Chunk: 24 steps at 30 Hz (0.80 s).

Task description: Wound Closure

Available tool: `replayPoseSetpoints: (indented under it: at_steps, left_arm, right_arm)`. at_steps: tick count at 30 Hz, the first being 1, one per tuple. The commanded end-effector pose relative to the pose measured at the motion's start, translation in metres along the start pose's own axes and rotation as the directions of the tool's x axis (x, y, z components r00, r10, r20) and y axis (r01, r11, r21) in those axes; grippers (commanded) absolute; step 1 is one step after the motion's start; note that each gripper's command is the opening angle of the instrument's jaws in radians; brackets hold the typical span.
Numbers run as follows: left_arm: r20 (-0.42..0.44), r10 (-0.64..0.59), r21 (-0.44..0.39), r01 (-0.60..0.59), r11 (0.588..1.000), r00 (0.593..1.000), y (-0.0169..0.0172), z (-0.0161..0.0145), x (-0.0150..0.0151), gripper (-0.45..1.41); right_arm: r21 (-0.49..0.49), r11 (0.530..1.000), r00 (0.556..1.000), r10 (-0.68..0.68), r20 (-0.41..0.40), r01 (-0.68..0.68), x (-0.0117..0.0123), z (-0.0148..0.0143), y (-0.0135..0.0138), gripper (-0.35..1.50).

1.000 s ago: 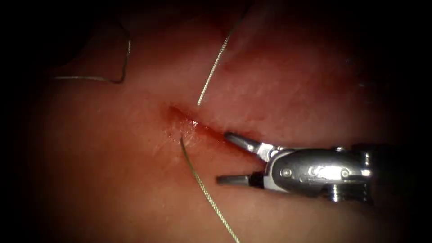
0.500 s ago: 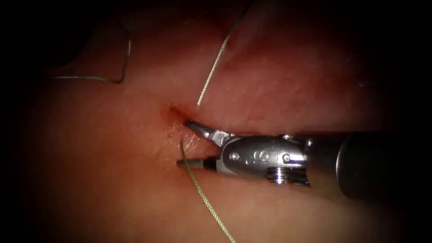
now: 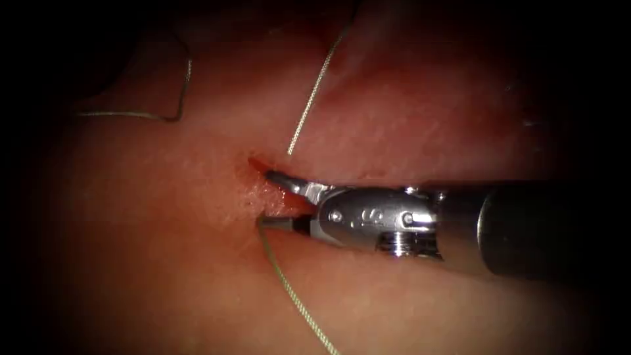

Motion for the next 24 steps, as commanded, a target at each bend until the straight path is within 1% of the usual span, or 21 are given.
replayPoseSetpoints:
  at_steps: [1, 3, 7, 11, 14, 16, 17, 18, 20, 21, 22, 24]
  left_arm:
    - [-0.001, 0.002, 0.0, -0.002, 1.0, 1.0, -0.0004, 0.0005, -0.0006, -0.45]
    - [-0.001, 0.002, 0.0, -0.002, 1.0, 1.0, -0.0004, 0.0005, -0.0006, -0.45]
    - [-0.001, 0.002, -0.001, -0.002, 1.0, 1.0, -0.0004, 0.0005, -0.0006, -0.45]
    - [-0.001, 0.002, -0.001, -0.002, 1.0, 1.0, -0.0004, 0.0005, -0.0006, -0.45]
    - [-0.001, 0.002, -0.001, -0.002, 1.0, 1.0, -0.0004, 0.0005, -0.0006, -0.45]
    - [-0.001, 0.002, -0.001, -0.002, 1.0, 1.0, -0.0004, 0.0005, -0.0006, -0.45]
    - [-0.001, 0.002, -0.001, -0.002, 1.0, 1.0, -0.0004, 0.0004, -0.0006, -0.45]
    - [-0.001, 0.002, -0.001, -0.002, 1.0, 1.0, -0.0004, 0.0004, -0.0006, -0.45]
    - [-0.001, 0.002, -0.001, -0.002, 1.0, 1.0, -0.0004, 0.0004, -0.0006, -0.45]
    - [-0.001, 0.002, -0.002, -0.002, 1.0, 1.0, -0.0004, 0.0004, -0.0006, -0.45]
    - [-0.001, 0.002, -0.002, -0.002, 1.0, 1.0, -0.0004, 0.0004, -0.0006, -0.45]
    - [-0.001, 0.002, -0.002, -0.002, 1.0, 1.0, -0.0004, 0.0004, -0.0006, -0.45]
  right_arm:
    - [0.005, 1.0, 1.0, -0.002, -0.006, 0.002, 0.0003, 0.0011, -0.0002, 0.04]
    - [0.028, 1.0, 1.0, -0.005, -0.022, 0.005, 0.0005, 0.0013, -0.0004, -0.35]
    - [0.066, 0.998, 0.999, -0.021, -0.025, 0.022, 0.0007, 0.0011, -0.0008, -0.35]
    - [0.135, 0.99, 0.999, -0.038, 0.003, 0.038, 0.0008, 0.0006, -0.0014, -0.35]
    - [0.152, 0.988, 0.999, -0.042, 0.002, 0.041, 0.0009, 0.0, -0.0016, -0.35]
    - [0.152, 0.987, 0.999, -0.044, 0.002, 0.043, 0.001, -0.0009, -0.0019, -0.35]
    - [0.15, 0.988, 0.999, -0.048, 0.003, 0.047, 0.0011, -0.0023, -0.0023, -0.35]
    - [0.15, 0.988, 0.999, -0.048, 0.003, 0.047, 0.0011, -0.0023, -0.0023, -0.35]
    - [0.15, 0.987, 0.999, -0.053, 0.003, 0.052, 0.0013, -0.0037, -0.003, -0.35]
    - [0.154, 0.986, 0.998, -0.064, 0.007, 0.062, 0.0014, -0.0055, -0.0042, -0.35]
    - [0.154, 0.986, 0.998, -0.064, 0.007, 0.062, 0.0014, -0.0055, -0.0042, -0.35]
    - [0.165, 0.983, 0.997, -0.08, 0.01, 0.077, 0.0015, -0.0072, -0.0059, -0.35]
